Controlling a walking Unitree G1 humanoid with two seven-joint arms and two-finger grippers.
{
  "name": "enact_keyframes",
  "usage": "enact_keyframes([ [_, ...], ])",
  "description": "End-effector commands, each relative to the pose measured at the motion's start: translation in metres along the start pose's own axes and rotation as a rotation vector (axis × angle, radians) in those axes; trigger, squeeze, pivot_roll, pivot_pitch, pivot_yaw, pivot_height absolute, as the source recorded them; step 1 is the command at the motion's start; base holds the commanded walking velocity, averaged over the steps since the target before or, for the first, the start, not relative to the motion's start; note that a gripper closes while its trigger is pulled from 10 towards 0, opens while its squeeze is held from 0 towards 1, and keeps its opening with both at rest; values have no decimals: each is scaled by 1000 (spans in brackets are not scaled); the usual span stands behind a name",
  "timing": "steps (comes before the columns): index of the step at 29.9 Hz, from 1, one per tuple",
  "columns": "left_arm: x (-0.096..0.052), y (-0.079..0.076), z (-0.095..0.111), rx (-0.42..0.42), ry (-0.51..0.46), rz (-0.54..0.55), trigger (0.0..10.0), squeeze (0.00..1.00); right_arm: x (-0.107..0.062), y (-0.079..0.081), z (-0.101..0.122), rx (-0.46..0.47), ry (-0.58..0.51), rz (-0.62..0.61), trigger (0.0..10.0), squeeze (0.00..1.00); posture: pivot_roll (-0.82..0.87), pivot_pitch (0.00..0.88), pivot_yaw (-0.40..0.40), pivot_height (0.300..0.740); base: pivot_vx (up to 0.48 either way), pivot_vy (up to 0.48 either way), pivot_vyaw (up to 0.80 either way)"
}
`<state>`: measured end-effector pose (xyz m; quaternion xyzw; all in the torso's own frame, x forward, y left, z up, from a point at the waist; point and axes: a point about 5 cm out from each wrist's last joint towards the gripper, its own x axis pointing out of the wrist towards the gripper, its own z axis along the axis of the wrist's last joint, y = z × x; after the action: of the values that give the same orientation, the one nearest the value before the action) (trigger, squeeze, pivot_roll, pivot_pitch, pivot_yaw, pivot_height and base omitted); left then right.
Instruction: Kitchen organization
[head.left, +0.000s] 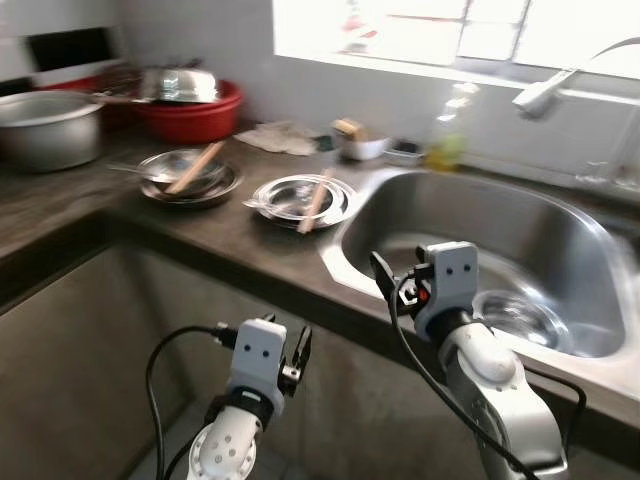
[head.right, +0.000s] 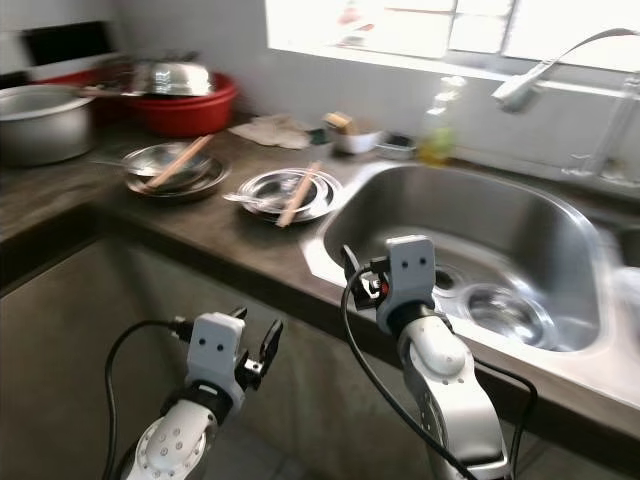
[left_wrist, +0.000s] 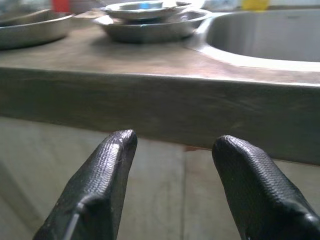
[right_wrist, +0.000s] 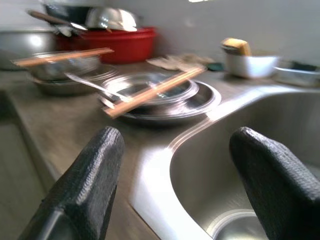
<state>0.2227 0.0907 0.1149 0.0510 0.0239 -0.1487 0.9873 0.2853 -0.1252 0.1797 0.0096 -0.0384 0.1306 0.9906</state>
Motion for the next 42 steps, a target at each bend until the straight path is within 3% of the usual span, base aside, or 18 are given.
enact_keyframes([
  [1, 0, 1, 5, -2, -18, 7, 10000, 0, 3, 0, 2, 8, -2, 13, 10000, 0, 73, 32, -53, 740, 0, 0, 0],
  [13, 2, 6, 8, -17, -38, -8, 10000, 0, 18, -3, 9, -5, -19, -5, 10000, 0, 76, 42, -51, 740, 0, 0, 0],
  [19, 2, 3, 13, -56, -98, -92, 10000, 0, 31, 9, 9, 8, -19, 59, 10000, 0, 77, 46, -44, 740, 0, 0, 0],
  [26, 0, 6, 13, -52, -95, -91, 10000, 0, 42, 16, 5, -11, -23, 75, 10000, 0, 87, 45, -51, 740, 0, 0, 0],
  [36, -1, 8, 13, -52, -100, -79, 10000, 0, 57, 23, 17, -56, -78, 89, 10000, 0, 96, 50, -60, 740, 0, 0, 498],
  [42, -2, 6, 14, -54, -101, -81, 10000, 0, 64, 21, 17, -160, -87, 41, 10000, 0, 97, 56, -68, 740, 0, 0, 0],
])
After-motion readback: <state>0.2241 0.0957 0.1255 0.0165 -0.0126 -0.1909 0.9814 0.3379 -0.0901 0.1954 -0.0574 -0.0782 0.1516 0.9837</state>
